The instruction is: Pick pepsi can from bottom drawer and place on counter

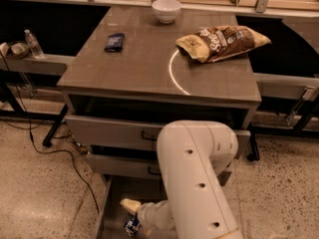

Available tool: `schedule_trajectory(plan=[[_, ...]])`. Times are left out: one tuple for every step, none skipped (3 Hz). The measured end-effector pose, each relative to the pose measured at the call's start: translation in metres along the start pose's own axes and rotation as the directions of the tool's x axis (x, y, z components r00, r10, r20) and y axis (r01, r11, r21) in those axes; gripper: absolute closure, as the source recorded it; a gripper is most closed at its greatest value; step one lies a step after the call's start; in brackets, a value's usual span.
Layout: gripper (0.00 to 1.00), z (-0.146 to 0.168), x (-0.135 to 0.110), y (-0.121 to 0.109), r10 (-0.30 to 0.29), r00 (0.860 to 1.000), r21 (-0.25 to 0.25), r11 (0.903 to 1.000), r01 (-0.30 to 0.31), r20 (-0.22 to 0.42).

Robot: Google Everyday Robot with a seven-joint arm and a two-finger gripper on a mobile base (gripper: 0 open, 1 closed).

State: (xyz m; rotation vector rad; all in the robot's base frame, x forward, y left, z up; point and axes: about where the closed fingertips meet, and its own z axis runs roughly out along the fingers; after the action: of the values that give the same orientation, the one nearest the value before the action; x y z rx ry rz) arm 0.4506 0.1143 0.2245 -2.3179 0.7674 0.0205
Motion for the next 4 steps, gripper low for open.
schedule_trajectory(plan=[[0.0, 0.021, -0.007, 0.004, -0.027, 0.999, 0.013, 0.9995, 0.028, -0.019], [0.0, 0.049, -0.01, 0.004, -0.037, 0.997, -0.054, 0.998, 0.033, -0.07], [0.0, 0.047, -0.008, 0.005, -0.029, 0.997, -0.05, 0.9984, 0.026, -0.07], [0.0, 0.045, -0.005, 0.006, -0.081, 0.991, -0.065, 0.9951, 0.074, -0.105]])
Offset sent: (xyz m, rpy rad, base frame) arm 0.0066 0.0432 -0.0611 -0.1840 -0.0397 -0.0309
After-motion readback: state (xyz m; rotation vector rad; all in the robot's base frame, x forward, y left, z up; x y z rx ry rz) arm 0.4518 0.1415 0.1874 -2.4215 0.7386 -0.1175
